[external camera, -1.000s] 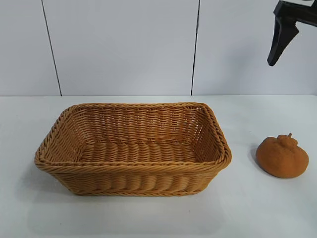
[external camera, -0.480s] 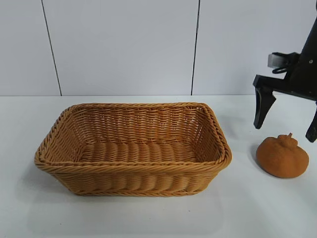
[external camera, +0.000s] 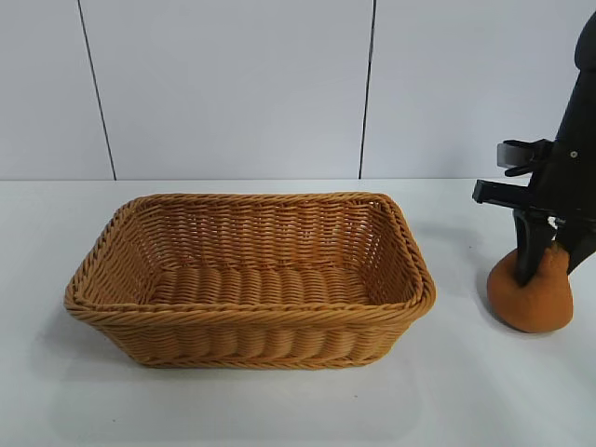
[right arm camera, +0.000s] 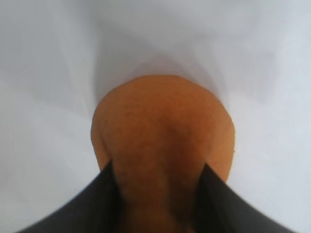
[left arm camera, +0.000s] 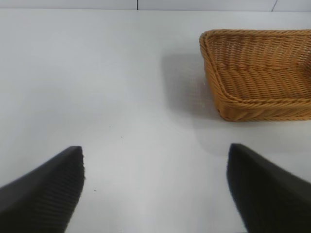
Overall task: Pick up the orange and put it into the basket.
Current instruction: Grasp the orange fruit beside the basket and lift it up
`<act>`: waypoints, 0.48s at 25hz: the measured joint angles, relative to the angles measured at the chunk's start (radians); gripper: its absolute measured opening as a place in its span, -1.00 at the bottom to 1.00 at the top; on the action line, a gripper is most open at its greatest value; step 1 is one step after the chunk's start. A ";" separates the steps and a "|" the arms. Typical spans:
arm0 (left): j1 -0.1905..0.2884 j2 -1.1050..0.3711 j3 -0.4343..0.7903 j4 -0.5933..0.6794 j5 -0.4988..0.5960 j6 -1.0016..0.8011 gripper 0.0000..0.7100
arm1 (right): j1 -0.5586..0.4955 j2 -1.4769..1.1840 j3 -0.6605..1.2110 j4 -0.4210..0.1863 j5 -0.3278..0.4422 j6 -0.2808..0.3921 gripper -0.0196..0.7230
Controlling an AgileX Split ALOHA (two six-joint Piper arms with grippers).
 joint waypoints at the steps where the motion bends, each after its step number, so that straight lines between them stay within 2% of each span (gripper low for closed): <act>1: 0.000 0.000 0.000 0.000 0.000 0.000 0.62 | 0.000 -0.007 0.000 0.000 0.000 0.000 -0.86; 7: 0.000 0.000 0.000 0.000 0.000 0.000 0.62 | 0.000 -0.103 0.000 0.003 0.003 -0.001 -0.86; 12: 0.000 0.000 0.000 0.000 0.000 0.000 0.62 | 0.000 -0.248 0.000 0.059 0.000 -0.003 -0.86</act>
